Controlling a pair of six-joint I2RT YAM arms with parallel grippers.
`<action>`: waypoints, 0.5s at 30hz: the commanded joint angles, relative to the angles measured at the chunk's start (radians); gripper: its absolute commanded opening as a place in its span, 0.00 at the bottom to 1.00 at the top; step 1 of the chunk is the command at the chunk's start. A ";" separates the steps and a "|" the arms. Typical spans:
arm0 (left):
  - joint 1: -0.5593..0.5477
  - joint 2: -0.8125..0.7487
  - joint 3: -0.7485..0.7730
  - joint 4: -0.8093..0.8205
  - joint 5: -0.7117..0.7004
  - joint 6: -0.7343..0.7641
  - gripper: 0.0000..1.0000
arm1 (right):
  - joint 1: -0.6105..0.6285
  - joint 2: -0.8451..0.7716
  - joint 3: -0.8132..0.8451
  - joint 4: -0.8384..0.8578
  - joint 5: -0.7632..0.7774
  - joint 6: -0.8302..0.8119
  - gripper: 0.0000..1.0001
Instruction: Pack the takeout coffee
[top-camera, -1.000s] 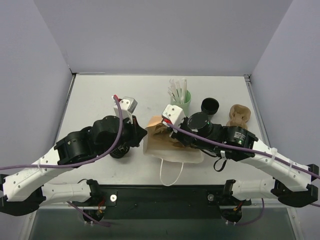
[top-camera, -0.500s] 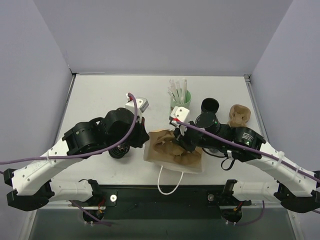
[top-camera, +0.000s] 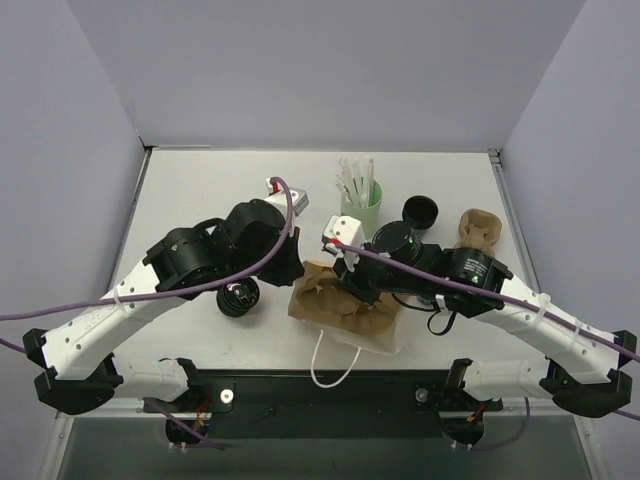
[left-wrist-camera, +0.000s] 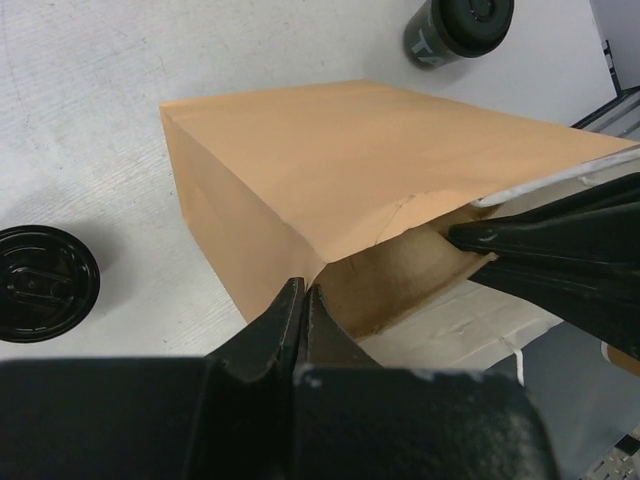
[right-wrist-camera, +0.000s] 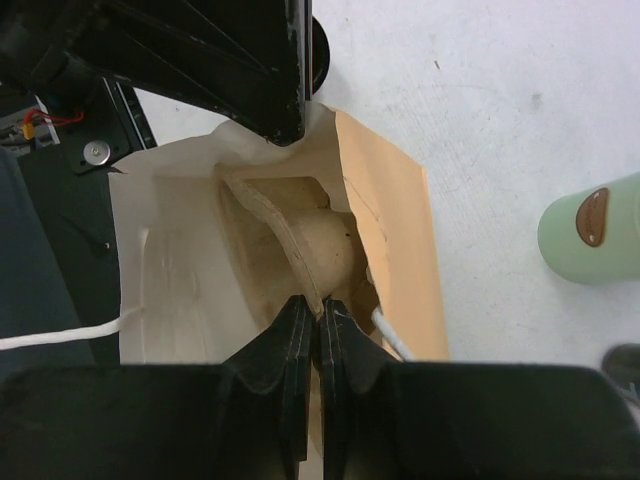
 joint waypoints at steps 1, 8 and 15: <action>0.025 0.006 0.005 -0.017 0.017 0.017 0.00 | 0.010 -0.037 0.057 0.002 -0.011 -0.016 0.00; 0.054 0.040 0.027 -0.019 0.034 0.086 0.00 | 0.001 -0.078 0.068 -0.007 -0.054 -0.012 0.00; 0.061 0.018 0.002 0.063 0.055 0.141 0.00 | -0.013 -0.074 0.097 0.028 0.053 0.013 0.00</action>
